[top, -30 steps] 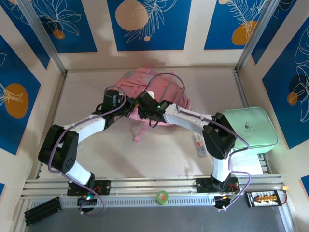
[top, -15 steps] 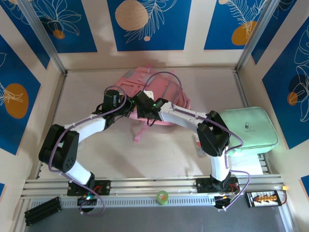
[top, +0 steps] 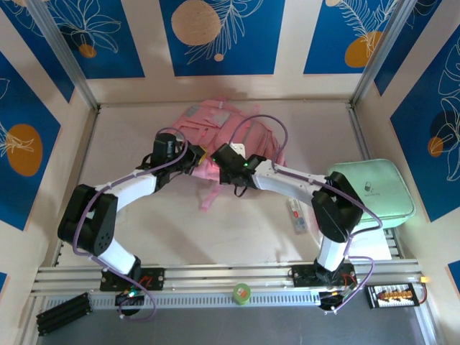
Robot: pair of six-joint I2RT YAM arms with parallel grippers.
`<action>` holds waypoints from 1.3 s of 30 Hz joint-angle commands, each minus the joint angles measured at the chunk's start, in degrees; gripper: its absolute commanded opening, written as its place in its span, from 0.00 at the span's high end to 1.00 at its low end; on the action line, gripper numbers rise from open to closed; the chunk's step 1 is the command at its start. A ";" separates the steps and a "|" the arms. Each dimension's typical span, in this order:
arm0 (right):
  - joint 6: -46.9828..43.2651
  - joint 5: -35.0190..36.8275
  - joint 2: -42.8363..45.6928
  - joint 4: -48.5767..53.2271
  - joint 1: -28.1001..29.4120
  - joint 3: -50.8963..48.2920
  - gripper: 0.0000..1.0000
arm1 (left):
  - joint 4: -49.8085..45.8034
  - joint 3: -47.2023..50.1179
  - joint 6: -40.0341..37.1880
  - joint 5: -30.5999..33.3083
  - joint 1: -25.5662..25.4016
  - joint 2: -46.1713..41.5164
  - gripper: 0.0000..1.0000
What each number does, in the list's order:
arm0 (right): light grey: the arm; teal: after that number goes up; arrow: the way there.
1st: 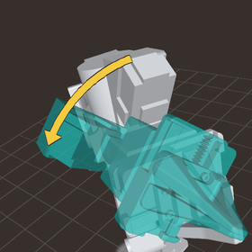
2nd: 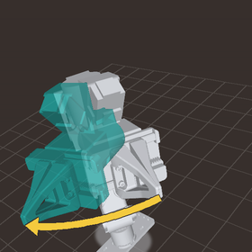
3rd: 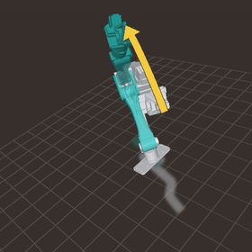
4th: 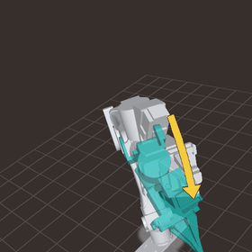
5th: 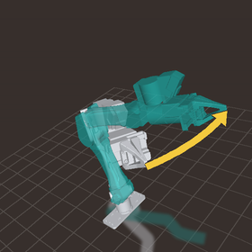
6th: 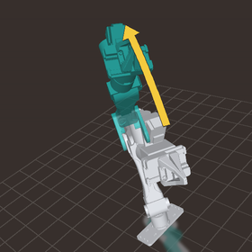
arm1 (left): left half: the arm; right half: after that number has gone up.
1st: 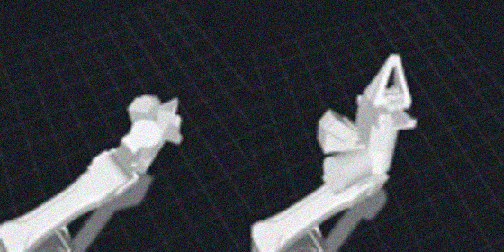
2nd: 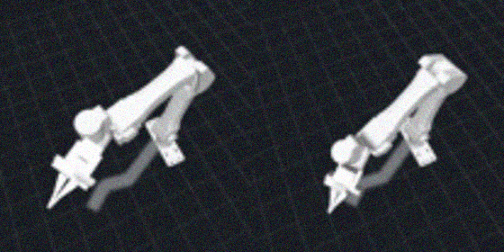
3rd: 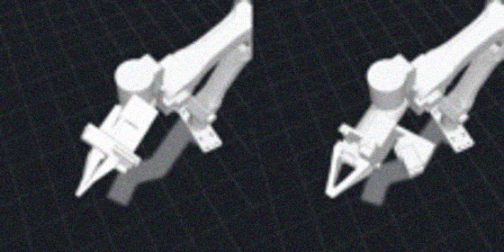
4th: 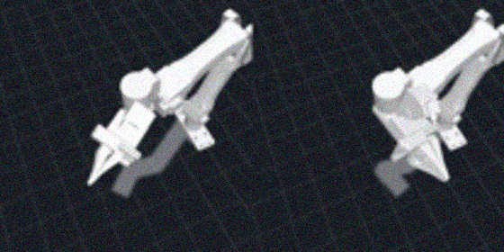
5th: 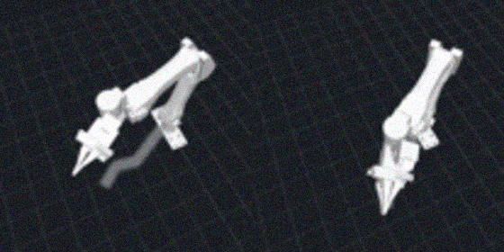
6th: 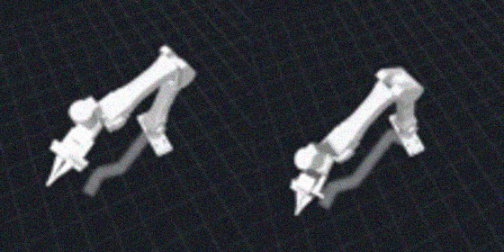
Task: Pack the student bag
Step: Zip the student bag at the top-center of the table.
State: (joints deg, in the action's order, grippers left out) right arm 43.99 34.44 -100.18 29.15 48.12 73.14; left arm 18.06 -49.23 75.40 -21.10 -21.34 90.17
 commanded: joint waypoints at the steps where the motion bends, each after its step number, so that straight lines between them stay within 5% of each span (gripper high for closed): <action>1: 2.69 1.49 2.10 3.99 -1.35 -2.71 0.94 | 2.68 -2.01 -2.28 -0.25 1.49 -1.58 1.00; 14: -3.03 -2.05 -1.55 -1.27 -2.06 1.10 0.76 | 2.49 -2.47 -2.01 -1.22 1.51 -1.65 1.00; 21: -1.57 0.71 -2.65 -0.30 -1.49 1.85 0.78 | 1.55 -2.01 -2.86 0.83 1.57 -2.93 1.00; 29: -0.31 4.62 -1.95 1.96 -0.42 1.06 0.90 | 0.92 -2.21 -3.51 1.15 1.65 -2.65 1.00; 39: -0.74 7.52 8.07 2.50 -3.18 -8.53 0.92 | 0.72 0.78 -5.25 3.46 4.69 -2.13 1.00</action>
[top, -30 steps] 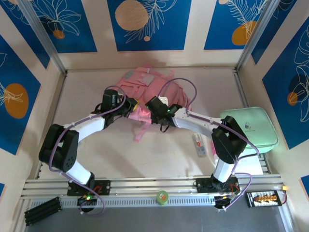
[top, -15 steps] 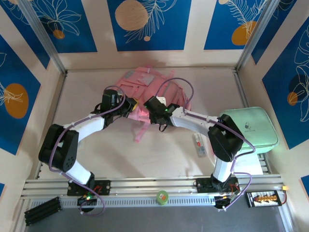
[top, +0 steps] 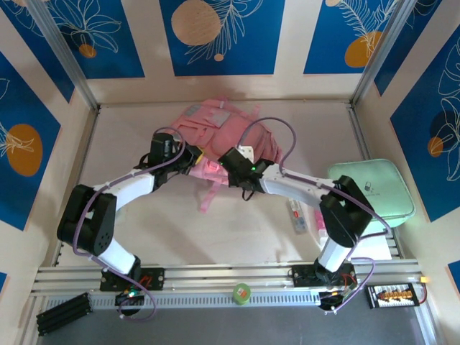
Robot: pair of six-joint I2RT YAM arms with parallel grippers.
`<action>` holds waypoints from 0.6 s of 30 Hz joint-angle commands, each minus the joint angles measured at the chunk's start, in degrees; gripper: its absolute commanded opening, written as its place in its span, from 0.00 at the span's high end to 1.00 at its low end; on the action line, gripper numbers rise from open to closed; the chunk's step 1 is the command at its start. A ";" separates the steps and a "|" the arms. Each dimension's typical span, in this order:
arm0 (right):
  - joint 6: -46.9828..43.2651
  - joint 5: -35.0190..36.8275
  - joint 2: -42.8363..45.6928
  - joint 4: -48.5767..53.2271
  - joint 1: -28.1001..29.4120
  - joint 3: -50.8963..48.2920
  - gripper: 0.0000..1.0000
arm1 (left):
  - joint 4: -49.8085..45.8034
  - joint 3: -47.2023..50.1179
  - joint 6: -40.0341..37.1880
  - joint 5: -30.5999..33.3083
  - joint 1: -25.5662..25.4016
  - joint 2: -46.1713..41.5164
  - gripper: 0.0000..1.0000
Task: Pack the student bag
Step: Zip the student bag at the top-center of the table.
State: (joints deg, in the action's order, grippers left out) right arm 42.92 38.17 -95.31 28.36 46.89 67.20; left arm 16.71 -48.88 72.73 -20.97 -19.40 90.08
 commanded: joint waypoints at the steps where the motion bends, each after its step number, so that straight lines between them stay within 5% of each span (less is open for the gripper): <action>1: 0.26 3.13 3.76 3.22 -3.17 -3.30 0.92 | 2.17 0.63 -2.68 3.32 3.02 -1.74 1.00; 6: -3.75 -3.53 5.49 -0.10 -6.95 -4.27 0.97 | 2.62 0.25 -3.83 2.17 3.52 0.45 0.99; 13: -12.22 -23.10 5.01 -10.40 -8.06 -3.98 1.00 | -1.78 -1.69 -10.88 1.04 5.51 3.35 0.64; 18: -13.28 -32.45 3.75 -12.99 -7.72 -3.28 1.00 | -5.19 2.13 -14.51 1.68 8.15 -0.07 0.50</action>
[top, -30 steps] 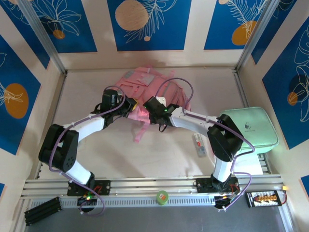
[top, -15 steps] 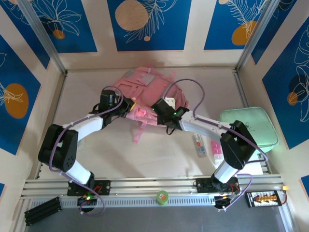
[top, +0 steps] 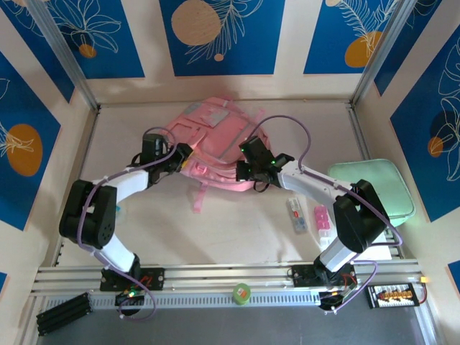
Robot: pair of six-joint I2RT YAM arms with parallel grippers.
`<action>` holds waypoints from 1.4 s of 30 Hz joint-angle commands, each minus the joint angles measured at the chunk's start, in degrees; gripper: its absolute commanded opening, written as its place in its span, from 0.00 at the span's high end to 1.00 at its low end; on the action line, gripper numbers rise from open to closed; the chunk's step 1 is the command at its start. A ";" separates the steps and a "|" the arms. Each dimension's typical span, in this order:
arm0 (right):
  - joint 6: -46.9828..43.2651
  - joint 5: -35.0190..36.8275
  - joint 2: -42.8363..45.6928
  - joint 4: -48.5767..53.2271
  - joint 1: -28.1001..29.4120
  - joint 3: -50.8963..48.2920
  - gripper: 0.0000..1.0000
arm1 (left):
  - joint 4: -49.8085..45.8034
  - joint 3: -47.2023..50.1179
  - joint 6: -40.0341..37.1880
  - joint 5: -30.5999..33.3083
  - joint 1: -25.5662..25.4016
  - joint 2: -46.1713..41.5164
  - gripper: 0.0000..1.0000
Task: Pack the student bag
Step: Zip the student bag at the top-center of the table.
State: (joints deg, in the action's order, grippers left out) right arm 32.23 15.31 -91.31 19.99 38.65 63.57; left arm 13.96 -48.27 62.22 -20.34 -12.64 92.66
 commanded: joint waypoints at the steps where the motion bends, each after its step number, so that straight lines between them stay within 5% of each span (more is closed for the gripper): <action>1: -2.56 -10.84 -0.51 -5.14 0.63 0.39 1.00 | -3.09 2.67 -4.44 1.01 1.74 -4.13 0.48; 8: -1.56 -17.71 -4.05 -8.17 2.24 2.98 1.00 | -6.92 9.41 -2.99 -0.36 2.02 -14.43 0.42; 15: -2.08 -18.91 -7.35 -8.69 5.06 7.37 1.00 | -6.49 11.56 4.73 -3.04 -0.34 -18.07 0.46; 29: -3.18 -17.11 -8.63 -7.33 7.35 8.24 1.00 | -0.77 8.64 8.19 0.00 -5.03 -9.73 0.68; 38: -3.39 -12.24 -9.87 -5.04 8.40 8.45 1.00 | -1.20 6.73 7.49 1.22 -5.16 -9.64 0.99; 42: -3.31 -10.25 -11.00 -3.11 8.68 9.43 1.00 | -1.74 6.00 7.30 0.59 -5.17 -10.69 1.00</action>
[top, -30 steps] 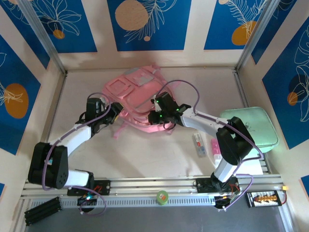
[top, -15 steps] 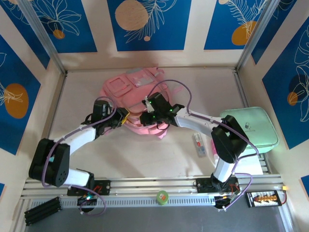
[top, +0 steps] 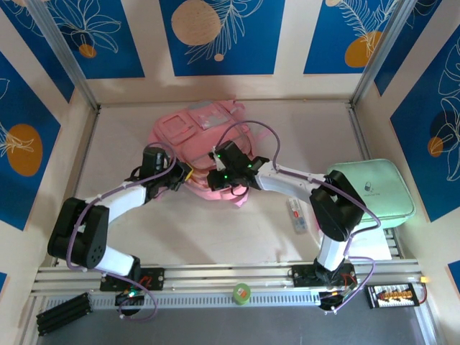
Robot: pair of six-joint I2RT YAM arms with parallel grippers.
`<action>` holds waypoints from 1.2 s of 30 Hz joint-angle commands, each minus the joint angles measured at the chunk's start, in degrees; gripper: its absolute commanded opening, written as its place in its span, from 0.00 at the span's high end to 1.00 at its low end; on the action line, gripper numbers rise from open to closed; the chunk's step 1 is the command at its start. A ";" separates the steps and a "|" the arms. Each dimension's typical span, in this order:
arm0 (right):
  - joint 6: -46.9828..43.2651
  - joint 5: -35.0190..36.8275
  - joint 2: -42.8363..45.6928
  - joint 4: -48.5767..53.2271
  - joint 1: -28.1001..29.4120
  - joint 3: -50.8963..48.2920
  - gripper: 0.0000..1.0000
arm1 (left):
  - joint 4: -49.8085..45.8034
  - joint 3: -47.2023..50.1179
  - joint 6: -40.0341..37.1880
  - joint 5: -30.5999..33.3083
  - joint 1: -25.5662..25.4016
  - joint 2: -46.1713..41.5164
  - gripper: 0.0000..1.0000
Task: Pack the student bag
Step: Zip the student bag at the top-center of the table.
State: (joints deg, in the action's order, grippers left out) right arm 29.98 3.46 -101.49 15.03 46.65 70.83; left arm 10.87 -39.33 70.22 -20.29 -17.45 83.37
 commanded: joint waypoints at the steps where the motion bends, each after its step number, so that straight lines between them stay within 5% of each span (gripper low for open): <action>1: -1.28 1.83 -1.12 2.25 0.86 2.58 1.00 | 1.28 -3.03 -0.66 0.41 -0.41 -1.61 1.00; 6: -1.04 5.28 -2.69 4.17 2.03 4.72 0.77 | 1.43 -3.19 0.01 0.02 -0.56 -2.31 1.00; 10: 0.22 6.32 -3.45 4.81 2.04 5.30 0.73 | 1.43 -3.30 0.07 -0.09 -0.66 -2.73 1.00; 16: 0.96 7.97 -3.80 5.83 2.09 5.52 0.77 | 1.43 -3.30 0.23 -0.08 -0.65 -2.96 1.00; 21: 1.25 10.78 -2.88 6.34 2.16 4.74 0.94 | 0.91 -3.38 -0.47 0.47 -0.65 -2.95 1.00; 27: 1.55 20.18 2.44 7.16 1.90 -0.07 0.99 | -0.39 -3.51 -1.96 1.15 -0.15 -2.95 1.00; 30: 3.76 24.11 5.46 8.19 -0.48 -3.84 1.00 | -1.01 -3.56 -2.83 1.27 -0.06 -3.03 1.00; 36: 6.94 19.40 10.94 7.38 -7.99 -8.66 1.00 | -1.86 -3.98 -5.50 1.18 -0.10 -2.85 1.00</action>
State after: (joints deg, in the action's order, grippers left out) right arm 34.44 20.32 -93.65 18.57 41.54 64.16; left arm 8.40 -41.12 67.99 -20.93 -18.17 82.19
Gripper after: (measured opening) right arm 0.055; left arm 0.065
